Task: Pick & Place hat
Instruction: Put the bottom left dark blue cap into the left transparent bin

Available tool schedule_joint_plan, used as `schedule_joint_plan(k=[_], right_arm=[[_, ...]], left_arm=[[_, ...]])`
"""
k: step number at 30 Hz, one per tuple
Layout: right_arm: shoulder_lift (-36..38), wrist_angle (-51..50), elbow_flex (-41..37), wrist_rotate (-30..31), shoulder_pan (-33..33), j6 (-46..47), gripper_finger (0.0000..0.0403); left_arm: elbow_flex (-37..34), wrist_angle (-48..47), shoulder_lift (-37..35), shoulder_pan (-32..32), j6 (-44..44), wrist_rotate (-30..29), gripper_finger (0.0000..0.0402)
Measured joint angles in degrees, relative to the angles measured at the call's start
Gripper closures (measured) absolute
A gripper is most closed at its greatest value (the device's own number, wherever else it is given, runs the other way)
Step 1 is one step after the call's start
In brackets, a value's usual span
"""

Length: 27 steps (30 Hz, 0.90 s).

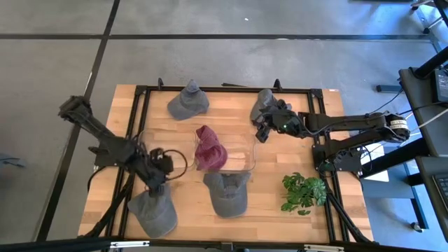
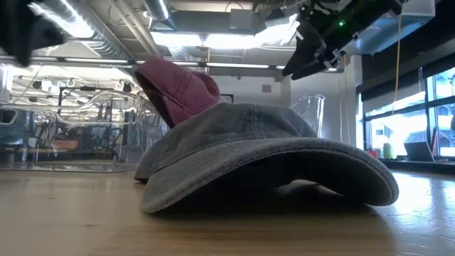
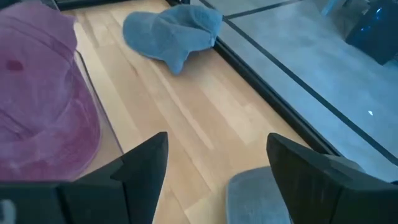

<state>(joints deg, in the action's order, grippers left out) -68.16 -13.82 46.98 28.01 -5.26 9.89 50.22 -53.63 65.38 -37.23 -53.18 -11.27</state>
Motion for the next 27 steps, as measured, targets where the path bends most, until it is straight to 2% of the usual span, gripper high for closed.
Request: schedule_joint_plan(k=[3, 5, 7, 10, 15, 17, 23, 27], right_arm=[[0.0, -0.1, -0.5, 0.0, 0.0, 0.0, 0.0130], [0.0, 0.0, -1.1, -0.1, 0.0, 0.0, 0.0130], [0.0, 0.4, -1.8, 0.0, 0.0, 0.0, 0.0130], [0.0, 0.4, -2.6, 0.0, 0.0, 0.0, 0.0130], [0.0, 0.9, -2.9, 0.0, 0.0, 1.8, 0.0130], [0.0, 1.4, -2.9, 0.0, 0.0, 1.8, 0.0130], [0.0, 3.8, -2.9, -0.2, 0.0, 2.0, 0.0130], [0.0, 4.2, -2.9, -0.2, 0.0, 3.2, 0.0130]], left_arm=[[0.0, -5.6, 2.4, -3.4, -18.9, 3.2, 0.0306], [-0.1, -8.3, 3.5, -6.2, -28.3, 5.6, 0.0306], [-0.1, -8.1, 4.2, -9.2, -34.0, 6.5, 0.0302], [-0.1, -8.1, 4.6, -13.4, -41.8, 3.9, 0.0285], [-0.1, -8.6, 6.6, -19.1, -51.2, -1.0, 0.0241], [-0.1, -8.3, 7.6, -20.6, -52.1, -1.3, 0.0228], [-0.1, -7.9, 11.7, -25.8, -55.9, -0.9, 0.0214], [-0.1, -8.0, 14.2, -27.4, -60.4, 4.5, 0.0213]])
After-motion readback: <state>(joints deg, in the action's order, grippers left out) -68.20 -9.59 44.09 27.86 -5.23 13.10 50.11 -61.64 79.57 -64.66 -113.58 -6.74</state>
